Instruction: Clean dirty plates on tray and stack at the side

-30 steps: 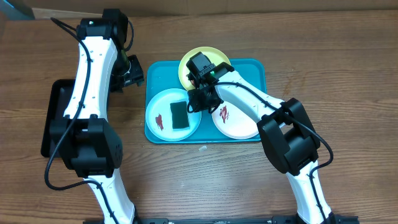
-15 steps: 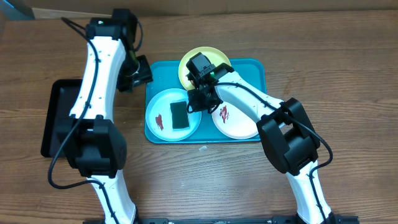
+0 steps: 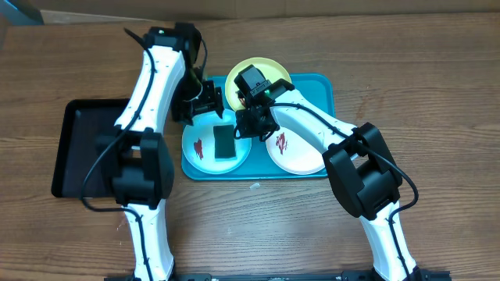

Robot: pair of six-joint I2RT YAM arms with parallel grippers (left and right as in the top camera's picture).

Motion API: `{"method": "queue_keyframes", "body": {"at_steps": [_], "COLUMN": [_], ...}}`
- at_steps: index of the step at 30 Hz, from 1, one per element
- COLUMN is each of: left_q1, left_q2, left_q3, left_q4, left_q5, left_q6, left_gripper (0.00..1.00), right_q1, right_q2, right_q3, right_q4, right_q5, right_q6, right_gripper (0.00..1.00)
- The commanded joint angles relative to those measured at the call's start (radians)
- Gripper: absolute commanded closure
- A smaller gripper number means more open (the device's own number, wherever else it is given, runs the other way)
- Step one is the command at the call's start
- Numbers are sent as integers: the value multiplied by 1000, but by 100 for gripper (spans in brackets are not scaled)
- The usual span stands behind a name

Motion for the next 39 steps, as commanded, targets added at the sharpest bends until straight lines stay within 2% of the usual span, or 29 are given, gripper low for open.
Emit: {"method": "queue_keyframes", "body": {"at_steps": [1, 5, 17, 25, 33, 39], "left_q1": [-2, 5, 53, -27, -33, -36], "left_q2": [53, 68, 60, 60, 60, 60], "left_q3": [-6, -6, -6, -35, -208, -263], "left_q4": [-6, -17, -58, 34, 167, 221], "left_q5": [117, 181, 185, 177, 175, 146], "left_q6": [51, 135, 200, 193, 180, 179], "left_gripper": [33, 31, 31, 30, 33, 35], "right_q1": [-2, -3, -28, -28, -28, -28], "right_q2": [16, 16, 16, 16, 16, 16], "right_q3": [-9, -9, -9, -9, -9, -9], "right_q4": [19, 20, 33, 38, 29, 38], "right_q5": [14, 14, 14, 6, 5, -37], "right_q6": [41, 41, 59, 59, 59, 59], "right_gripper": [96, 96, 96, 96, 96, 96]}}
